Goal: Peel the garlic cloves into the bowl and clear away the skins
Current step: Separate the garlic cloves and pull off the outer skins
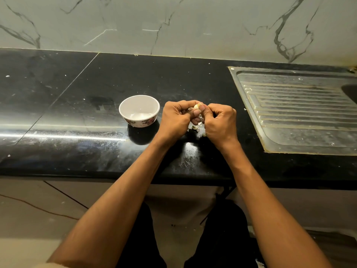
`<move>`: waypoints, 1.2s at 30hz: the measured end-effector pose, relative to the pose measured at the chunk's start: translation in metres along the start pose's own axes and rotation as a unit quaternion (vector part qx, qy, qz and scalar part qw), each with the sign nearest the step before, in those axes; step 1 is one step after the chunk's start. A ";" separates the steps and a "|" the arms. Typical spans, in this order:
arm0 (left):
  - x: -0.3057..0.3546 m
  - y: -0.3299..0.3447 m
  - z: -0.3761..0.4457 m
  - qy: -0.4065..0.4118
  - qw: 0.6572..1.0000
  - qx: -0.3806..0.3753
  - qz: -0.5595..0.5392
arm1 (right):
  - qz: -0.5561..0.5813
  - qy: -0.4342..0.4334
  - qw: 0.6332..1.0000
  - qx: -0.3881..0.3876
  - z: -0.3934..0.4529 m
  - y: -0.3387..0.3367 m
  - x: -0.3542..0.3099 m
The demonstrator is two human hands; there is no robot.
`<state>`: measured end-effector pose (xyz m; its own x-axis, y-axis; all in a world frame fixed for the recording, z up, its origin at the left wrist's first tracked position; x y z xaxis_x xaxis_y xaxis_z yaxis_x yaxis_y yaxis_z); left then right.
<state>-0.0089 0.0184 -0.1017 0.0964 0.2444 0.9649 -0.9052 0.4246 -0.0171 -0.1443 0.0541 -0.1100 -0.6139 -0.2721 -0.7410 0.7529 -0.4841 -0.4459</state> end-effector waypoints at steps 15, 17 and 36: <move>-0.003 -0.006 0.003 -0.024 0.996 -0.054 -0.068 | -0.080 -0.089 0.990 0.078 -0.004 0.002 -0.010; -0.004 -0.007 0.004 -0.029 0.994 -0.064 -0.084 | -0.055 -0.073 0.993 0.068 -0.004 0.002 -0.010; -0.008 -0.014 0.009 -0.047 0.982 -0.099 -0.156 | 0.257 0.136 0.957 -0.018 0.004 -0.006 -0.013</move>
<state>-0.0005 0.0026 -0.1071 0.3092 -0.0010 0.9510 -0.7391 0.6290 0.2410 -0.1416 0.0573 -0.0957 -0.0802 -0.2367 -0.9683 0.9493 -0.3144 -0.0018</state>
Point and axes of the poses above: each hand's wrist, its own z-axis towards the middle knuckle, its own y-axis out of the palm, x = y × z, the point moved 1 cm from there along z, towards the middle knuckle, and after that the axes turned 6 degrees about -x, right-handed, at the moved point
